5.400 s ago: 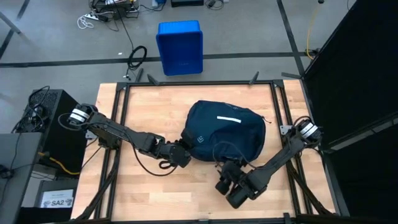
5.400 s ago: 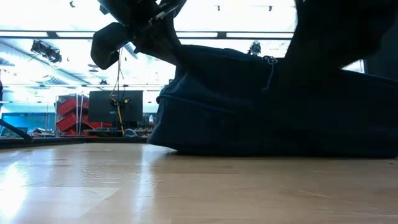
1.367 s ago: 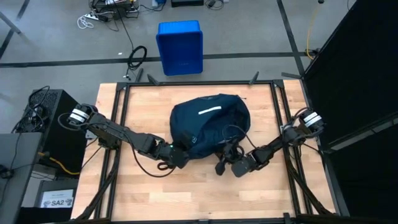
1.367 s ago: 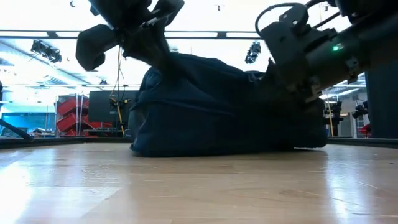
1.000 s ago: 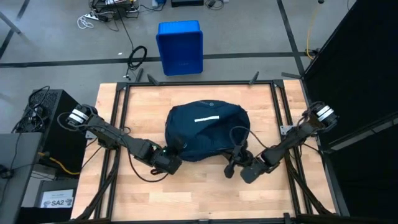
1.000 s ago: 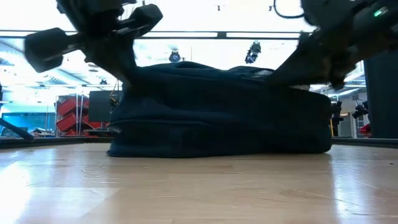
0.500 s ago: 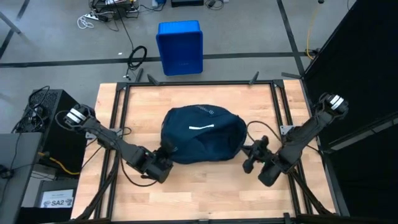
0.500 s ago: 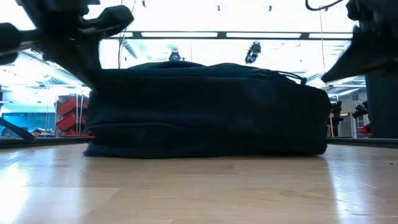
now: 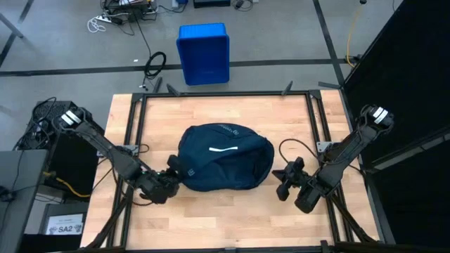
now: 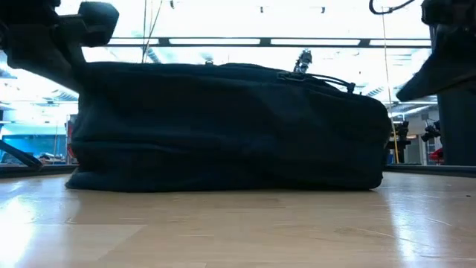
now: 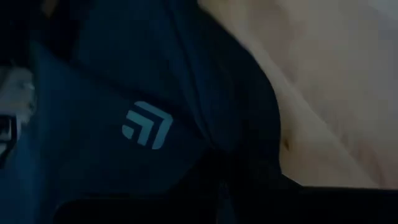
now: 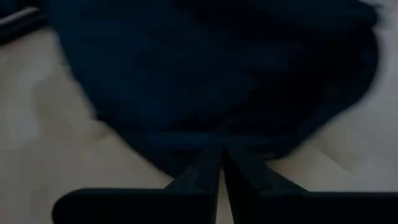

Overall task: Unpack backpack
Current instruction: Close the dark blue backpack

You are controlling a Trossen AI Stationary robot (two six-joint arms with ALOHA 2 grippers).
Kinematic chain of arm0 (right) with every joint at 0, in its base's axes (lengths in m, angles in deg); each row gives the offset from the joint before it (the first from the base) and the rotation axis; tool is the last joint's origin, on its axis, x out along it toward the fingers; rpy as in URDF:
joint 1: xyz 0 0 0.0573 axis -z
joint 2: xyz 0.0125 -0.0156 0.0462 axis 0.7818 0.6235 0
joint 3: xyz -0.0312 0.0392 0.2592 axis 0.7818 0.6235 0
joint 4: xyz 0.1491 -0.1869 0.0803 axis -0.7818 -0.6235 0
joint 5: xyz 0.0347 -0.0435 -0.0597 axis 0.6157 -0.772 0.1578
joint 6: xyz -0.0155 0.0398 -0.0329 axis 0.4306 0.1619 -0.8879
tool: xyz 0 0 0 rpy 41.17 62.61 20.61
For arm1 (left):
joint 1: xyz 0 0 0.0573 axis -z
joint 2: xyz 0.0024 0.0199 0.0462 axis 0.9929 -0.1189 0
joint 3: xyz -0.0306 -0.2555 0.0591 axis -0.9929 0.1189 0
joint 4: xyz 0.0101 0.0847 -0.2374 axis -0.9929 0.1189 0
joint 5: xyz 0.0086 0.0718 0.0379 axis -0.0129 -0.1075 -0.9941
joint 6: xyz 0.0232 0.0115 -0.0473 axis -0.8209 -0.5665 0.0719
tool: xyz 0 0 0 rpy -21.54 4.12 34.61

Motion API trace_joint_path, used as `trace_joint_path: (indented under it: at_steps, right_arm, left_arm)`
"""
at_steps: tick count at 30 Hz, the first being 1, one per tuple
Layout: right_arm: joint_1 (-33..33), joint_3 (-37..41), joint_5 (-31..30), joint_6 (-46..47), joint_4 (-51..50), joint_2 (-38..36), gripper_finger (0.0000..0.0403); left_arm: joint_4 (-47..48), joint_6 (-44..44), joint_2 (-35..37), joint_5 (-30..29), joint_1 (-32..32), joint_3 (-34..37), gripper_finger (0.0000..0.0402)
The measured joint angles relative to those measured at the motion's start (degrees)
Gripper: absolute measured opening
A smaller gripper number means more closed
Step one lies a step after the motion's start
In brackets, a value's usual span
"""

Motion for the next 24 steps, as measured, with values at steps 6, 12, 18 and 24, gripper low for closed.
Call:
trace_joint_path:
  at_steps: [6, 12, 18, 24]
  right_arm:
    - [1.58, -0.02, 0.41, -10.20, 9.30, 0.00, 0.0000]
    - [3.50, -0.02, 1.03, -14.50, 12.22, 0.02, 0.0000]
    - [5.09, -0.02, 2.78, -15.11, 12.55, 0.03, 0.0000]
    - [5.72, -0.02, 3.91, -16.19, 13.95, 0.04, 0.0001]
  left_arm:
    - [-13.91, -4.27, 9.05, 0.56, 0.12, 8.51, 0.0000]
    - [-16.57, -3.84, 12.71, 0.54, -0.12, 9.98, 0.0006]
    - [-16.55, -6.63, 13.19, -0.61, -0.12, 7.43, 0.0063]
    - [-16.76, -8.78, 13.20, -3.07, -0.12, 4.06, 0.0138]
